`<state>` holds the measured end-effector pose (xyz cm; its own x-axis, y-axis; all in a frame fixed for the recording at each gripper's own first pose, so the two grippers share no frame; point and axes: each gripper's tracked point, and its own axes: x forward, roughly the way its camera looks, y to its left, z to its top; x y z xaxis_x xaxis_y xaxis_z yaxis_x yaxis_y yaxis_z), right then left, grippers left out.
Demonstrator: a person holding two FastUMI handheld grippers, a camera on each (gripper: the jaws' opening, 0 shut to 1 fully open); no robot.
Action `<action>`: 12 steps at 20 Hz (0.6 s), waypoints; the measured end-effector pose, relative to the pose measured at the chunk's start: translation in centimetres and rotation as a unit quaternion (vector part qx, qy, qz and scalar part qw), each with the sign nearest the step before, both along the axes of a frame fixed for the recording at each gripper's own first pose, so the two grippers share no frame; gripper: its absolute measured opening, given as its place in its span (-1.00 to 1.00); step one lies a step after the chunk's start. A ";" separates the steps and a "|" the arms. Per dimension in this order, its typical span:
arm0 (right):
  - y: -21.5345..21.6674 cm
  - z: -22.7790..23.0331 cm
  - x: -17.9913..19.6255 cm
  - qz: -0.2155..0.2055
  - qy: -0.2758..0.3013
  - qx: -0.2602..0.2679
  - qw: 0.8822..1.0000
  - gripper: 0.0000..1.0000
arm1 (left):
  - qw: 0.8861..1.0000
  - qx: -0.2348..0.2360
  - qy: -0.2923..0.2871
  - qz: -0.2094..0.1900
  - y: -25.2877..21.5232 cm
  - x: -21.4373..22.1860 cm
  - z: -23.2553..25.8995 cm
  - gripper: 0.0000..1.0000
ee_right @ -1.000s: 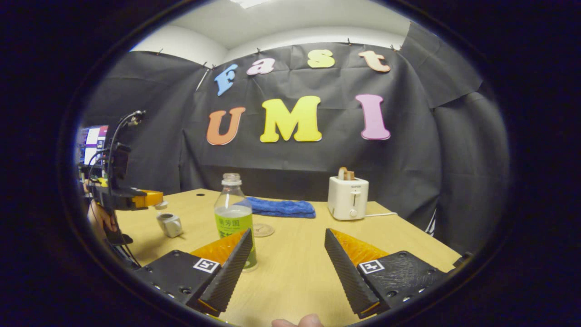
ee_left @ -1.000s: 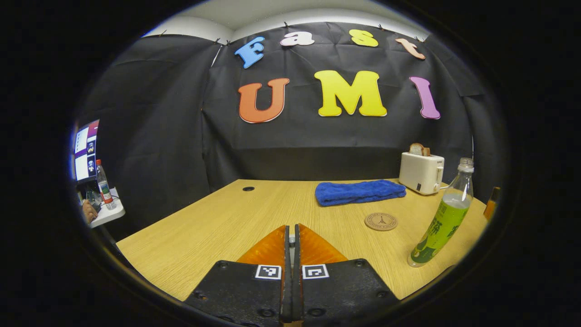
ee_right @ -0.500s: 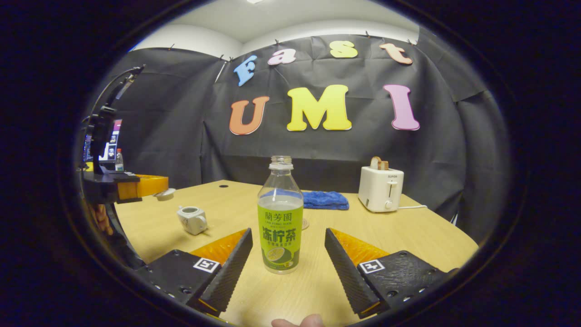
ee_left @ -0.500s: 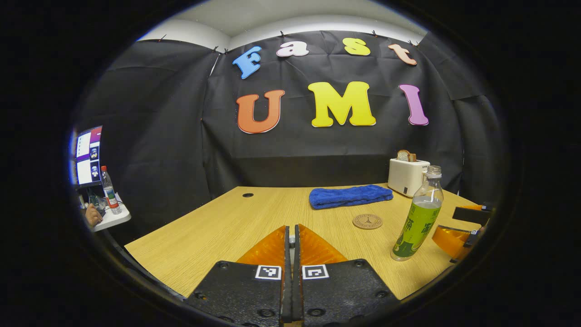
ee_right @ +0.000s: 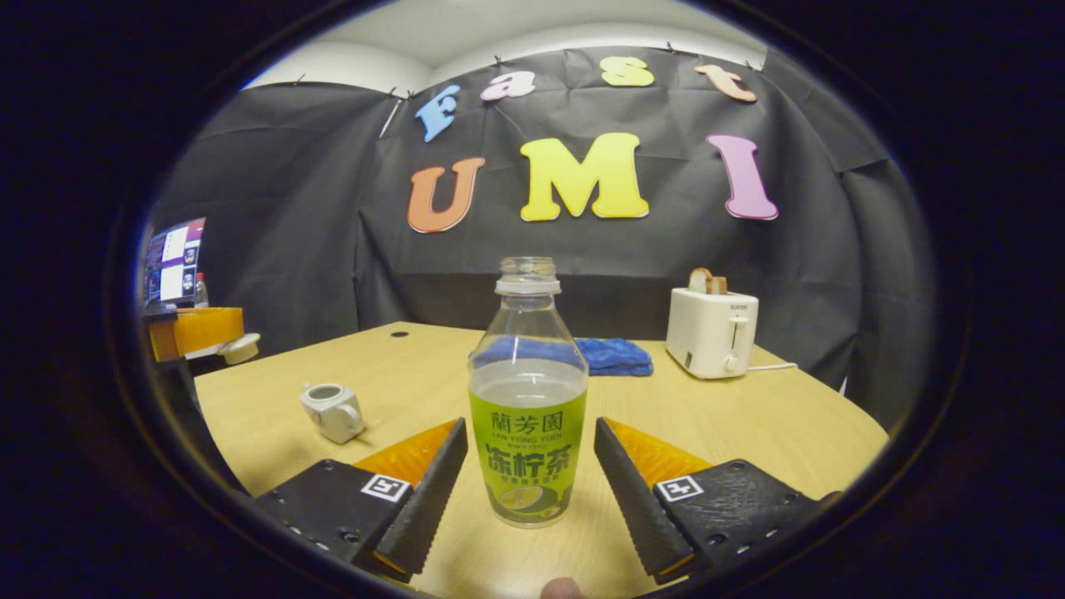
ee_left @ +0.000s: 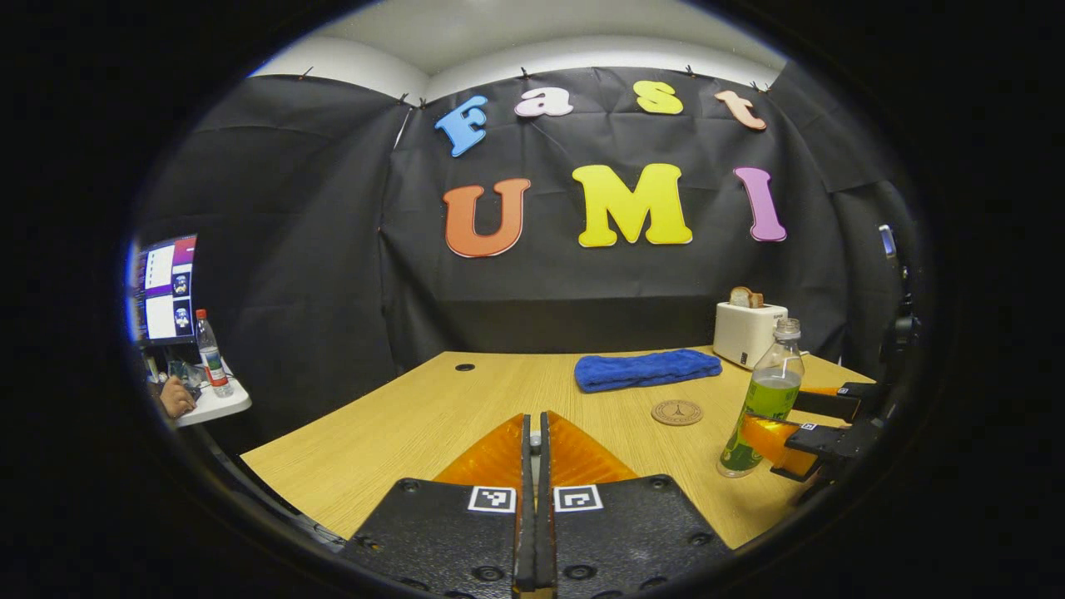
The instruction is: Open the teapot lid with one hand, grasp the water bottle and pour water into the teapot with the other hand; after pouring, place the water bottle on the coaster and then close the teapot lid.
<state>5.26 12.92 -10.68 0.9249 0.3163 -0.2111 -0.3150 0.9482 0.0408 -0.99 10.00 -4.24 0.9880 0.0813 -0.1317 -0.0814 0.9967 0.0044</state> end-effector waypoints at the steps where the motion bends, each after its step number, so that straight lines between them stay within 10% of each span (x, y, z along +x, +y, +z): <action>1: -0.1 0.1 0.0 -0.002 0.000 0.001 1.000 0.78 | 1.000 0.000 0.000 0.000 0.1 0.0 -0.1 -0.95; 12: 2.9 2.4 0.6 0.052 -0.020 -0.125 0.991 0.36 | 0.999 -0.011 -0.034 -0.018 0.2 0.4 1.8 -0.95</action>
